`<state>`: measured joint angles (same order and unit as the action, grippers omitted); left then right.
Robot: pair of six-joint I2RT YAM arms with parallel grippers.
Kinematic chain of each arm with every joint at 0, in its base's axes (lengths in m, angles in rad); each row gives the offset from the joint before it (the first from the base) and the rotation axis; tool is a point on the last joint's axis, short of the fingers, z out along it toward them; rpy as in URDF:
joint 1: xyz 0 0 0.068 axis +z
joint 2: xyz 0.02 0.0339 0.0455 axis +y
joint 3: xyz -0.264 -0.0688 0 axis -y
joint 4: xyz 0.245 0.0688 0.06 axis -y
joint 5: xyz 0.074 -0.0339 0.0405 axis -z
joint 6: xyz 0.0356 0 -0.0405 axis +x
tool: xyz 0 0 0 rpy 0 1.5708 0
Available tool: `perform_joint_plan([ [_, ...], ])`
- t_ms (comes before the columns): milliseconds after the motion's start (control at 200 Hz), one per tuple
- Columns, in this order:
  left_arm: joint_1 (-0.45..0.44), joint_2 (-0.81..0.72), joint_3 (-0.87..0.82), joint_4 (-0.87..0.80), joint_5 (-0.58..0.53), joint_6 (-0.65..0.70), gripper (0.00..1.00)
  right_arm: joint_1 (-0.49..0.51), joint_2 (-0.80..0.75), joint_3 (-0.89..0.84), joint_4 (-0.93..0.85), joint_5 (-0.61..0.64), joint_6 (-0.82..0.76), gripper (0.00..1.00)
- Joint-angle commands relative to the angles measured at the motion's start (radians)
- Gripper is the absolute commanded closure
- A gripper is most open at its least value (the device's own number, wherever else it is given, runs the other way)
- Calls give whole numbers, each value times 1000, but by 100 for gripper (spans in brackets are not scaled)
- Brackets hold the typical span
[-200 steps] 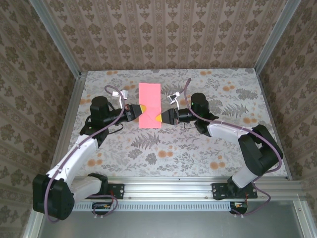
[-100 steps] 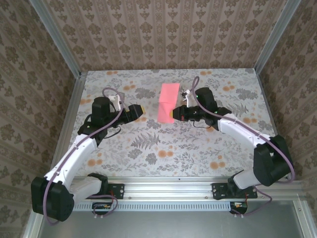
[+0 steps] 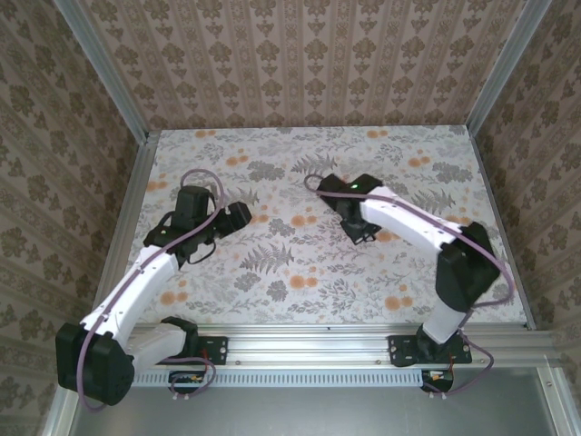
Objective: Fold a paper plane with a square sheet of paper (pick it up from the middle)
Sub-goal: Turn over the paper at the center of the table.
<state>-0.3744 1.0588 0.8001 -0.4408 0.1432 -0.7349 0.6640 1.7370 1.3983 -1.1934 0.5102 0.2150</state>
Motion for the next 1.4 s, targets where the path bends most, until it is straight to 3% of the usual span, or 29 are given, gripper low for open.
perform_joint_plan([
  [0,-5,-32,24,-88,-113,-38,12,64,94,65,-111,77,17,98],
  [190,-4,-82,19,-114,-134,-55,12,159,312,186,-88,-84,91,91],
  [265,-3,-91,23,-125,-129,-50,12,181,357,223,-56,-179,115,77],
  [370,-3,-94,30,-145,-119,-36,11,202,375,253,-14,-335,127,70],
  [510,-3,-92,29,-139,-91,-26,11,191,245,188,131,-539,139,46],
  [605,-11,-74,10,-98,-30,-25,11,132,115,84,230,-576,159,43],
  [715,-75,0,6,-42,7,-30,11,-34,-30,-114,412,-683,180,40],
  [790,-190,83,46,-42,-30,-21,10,-159,-70,-219,534,-806,188,39],
  [880,-307,201,117,-47,-63,-18,7,-257,-55,-258,604,-861,169,39],
  [995,-434,344,204,-42,-114,-39,6,-314,2,-239,626,-871,152,39],
  [1115,-508,450,264,-15,-113,-72,6,-345,72,-219,651,-926,134,38],
  [1395,-545,534,302,5,-115,-113,5,-349,154,-241,715,-1025,131,39],
])
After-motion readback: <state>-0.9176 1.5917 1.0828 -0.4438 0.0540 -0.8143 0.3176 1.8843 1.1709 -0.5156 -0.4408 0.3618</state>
